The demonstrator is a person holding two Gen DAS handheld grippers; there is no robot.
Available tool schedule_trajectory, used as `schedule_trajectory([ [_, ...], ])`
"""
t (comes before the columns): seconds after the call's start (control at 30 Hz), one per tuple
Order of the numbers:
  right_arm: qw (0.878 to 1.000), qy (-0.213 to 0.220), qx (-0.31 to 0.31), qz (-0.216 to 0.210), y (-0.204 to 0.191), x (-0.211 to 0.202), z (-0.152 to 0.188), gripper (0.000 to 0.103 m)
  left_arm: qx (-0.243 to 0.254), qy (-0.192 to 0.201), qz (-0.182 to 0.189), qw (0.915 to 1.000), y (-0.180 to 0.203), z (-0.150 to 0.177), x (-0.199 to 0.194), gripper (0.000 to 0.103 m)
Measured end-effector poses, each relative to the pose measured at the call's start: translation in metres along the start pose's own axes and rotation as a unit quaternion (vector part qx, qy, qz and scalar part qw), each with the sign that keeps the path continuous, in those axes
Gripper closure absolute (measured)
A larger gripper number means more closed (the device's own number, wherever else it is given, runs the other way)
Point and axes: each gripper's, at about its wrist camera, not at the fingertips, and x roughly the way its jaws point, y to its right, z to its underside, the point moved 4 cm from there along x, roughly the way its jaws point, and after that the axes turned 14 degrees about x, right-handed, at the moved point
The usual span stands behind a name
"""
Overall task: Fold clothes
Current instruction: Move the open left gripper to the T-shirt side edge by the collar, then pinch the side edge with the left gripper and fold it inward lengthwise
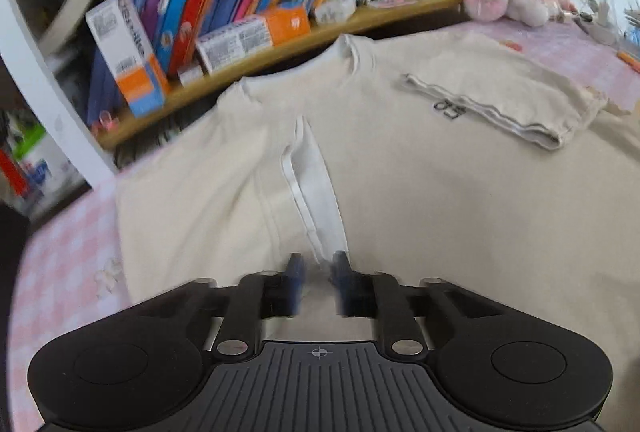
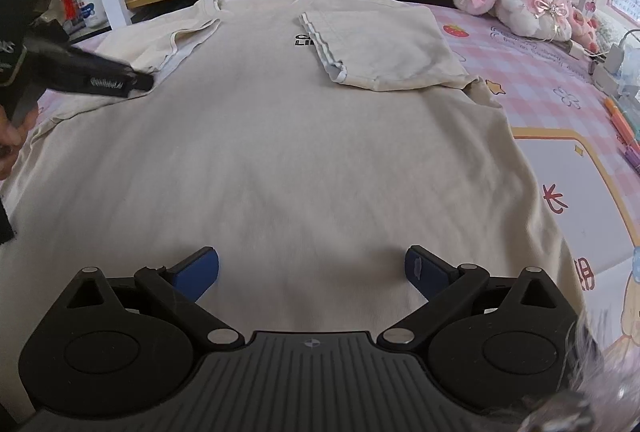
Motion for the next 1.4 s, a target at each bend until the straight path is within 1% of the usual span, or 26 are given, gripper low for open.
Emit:
schedule_trajectory([
  [0.1, 1.0, -0.001, -0.001, 0.002, -0.001, 0.0, 0.001, 0.002, -0.036, 0.029, 0.023, 0.9986, -0.012, -0.005, -0.017, 0.098],
  [0.13, 1.0, -0.001, -0.002, 0.002, -0.001, -0.001, 0.002, 0.002, -0.035, 0.022, 0.034, 0.9985, -0.013, -0.003, -0.016, 0.095],
  [0.2, 1.0, 0.0, -0.003, 0.003, -0.001, -0.001, 0.003, 0.002, -0.033, 0.009, 0.057, 0.9978, -0.016, 0.0, -0.014, 0.086],
  [0.23, 1.0, 0.0, -0.002, 0.003, -0.001, -0.001, 0.003, 0.002, -0.032, 0.002, 0.068, 0.9972, -0.018, 0.002, -0.013, 0.076],
  [0.27, 1.0, -0.001, -0.001, 0.004, -0.001, -0.001, 0.003, 0.002, -0.031, -0.005, 0.079, 0.9964, -0.019, 0.003, -0.012, 0.071],
  [0.3, 1.0, -0.001, 0.0, 0.006, -0.001, -0.001, 0.003, 0.002, -0.041, 0.0, 0.085, 0.9955, -0.026, 0.005, -0.013, 0.066],
  [0.37, 1.0, -0.001, 0.001, 0.008, -0.001, -0.002, 0.004, 0.002, -0.109, 0.052, 0.075, 0.9899, -0.063, 0.007, -0.027, 0.056],
  [0.4, 1.0, -0.001, 0.001, 0.009, -0.001, -0.002, 0.004, 0.002, -0.152, 0.067, 0.061, 0.9843, -0.085, 0.011, -0.031, 0.054],
  [0.43, 1.0, -0.001, 0.001, 0.011, -0.001, -0.002, 0.005, 0.002, -0.192, 0.074, 0.046, 0.9775, -0.106, 0.015, -0.032, 0.056],
  [0.47, 1.0, -0.001, 0.002, 0.012, -0.001, -0.003, 0.005, 0.002, -0.224, 0.064, 0.033, 0.9718, -0.124, 0.02, -0.026, 0.057],
  [0.5, 1.0, -0.001, 0.003, 0.014, -0.001, -0.003, 0.005, 0.002, -0.249, 0.05, 0.028, 0.9667, -0.141, 0.026, -0.017, 0.06],
  [0.53, 1.0, -0.001, 0.004, 0.016, -0.002, -0.002, 0.005, 0.002, -0.271, 0.036, 0.026, 0.9616, -0.156, 0.032, -0.007, 0.06],
  [0.6, 1.0, -0.001, 0.006, 0.021, -0.003, -0.002, 0.005, 0.001, -0.298, 0.009, 0.033, 0.9539, -0.174, 0.04, 0.013, 0.06],
  [0.7, 1.0, -0.003, 0.011, 0.027, -0.005, -0.002, 0.006, 0.001, -0.322, -0.004, 0.054, 0.9452, -0.186, 0.046, 0.033, 0.06],
  [0.73, 0.999, -0.003, 0.013, 0.029, -0.005, -0.002, 0.006, 0.001, -0.331, -0.005, 0.066, 0.9412, -0.188, 0.049, 0.039, 0.066],
  [0.77, 0.999, -0.004, 0.015, 0.031, -0.006, -0.002, 0.007, 0.001, -0.339, -0.001, 0.084, 0.9371, -0.189, 0.051, 0.043, 0.08],
  [0.8, 0.999, -0.005, 0.017, 0.033, -0.006, -0.003, 0.007, 0.001, -0.345, 0.001, 0.096, 0.9337, -0.19, 0.054, 0.046, 0.101],
  [0.87, 0.999, -0.008, 0.021, 0.038, -0.007, -0.003, 0.008, 0.001, -0.351, -0.002, 0.101, 0.9308, -0.193, 0.059, 0.048, 0.102],
  [0.9, 0.999, -0.009, 0.024, 0.04, -0.007, -0.004, 0.008, 0.001, -0.351, -0.003, 0.099, 0.9309, -0.195, 0.061, 0.049, 0.102],
  [0.97, 0.999, -0.011, 0.029, 0.044, -0.008, -0.004, 0.009, 0.001, -0.343, -0.004, 0.083, 0.9357, -0.202, 0.06, 0.049, 0.102],
  [1.0, 0.998, -0.012, 0.031, 0.046, -0.009, -0.004, 0.009, 0.001, -0.341, -0.005, 0.085, 0.936, -0.204, 0.059, 0.051, 0.102],
  [1.1, 0.998, -0.014, 0.034, 0.049, -0.009, -0.005, 0.01, 0.001, -0.321, -0.007, 0.086, 0.9432, -0.203, 0.055, 0.053, 0.102],
  [1.2, 0.998, -0.016, 0.038, 0.053, -0.009, -0.005, 0.01, 0.001, -0.335, 0.001, 0.09, 0.9379, -0.205, 0.06, 0.053, 0.101],
  [1.23, 0.998, -0.016, 0.039, 0.054, -0.009, -0.005, 0.011, 0.001, -0.339, 0.004, 0.089, 0.9366, -0.204, 0.061, 0.053, 0.098],
  [1.3, 0.997, -0.017, 0.04, 0.056, -0.01, -0.007, 0.012, 0.001, -0.348, 0.009, 0.089, 0.9333, -0.204, 0.065, 0.05, 0.096],
  [1.4, 0.997, -0.016, 0.039, 0.06, -0.012, -0.011, 0.015, 0.001, -0.357, 0.013, 0.107, 0.9279, -0.201, 0.072, 0.044, 0.094],
])
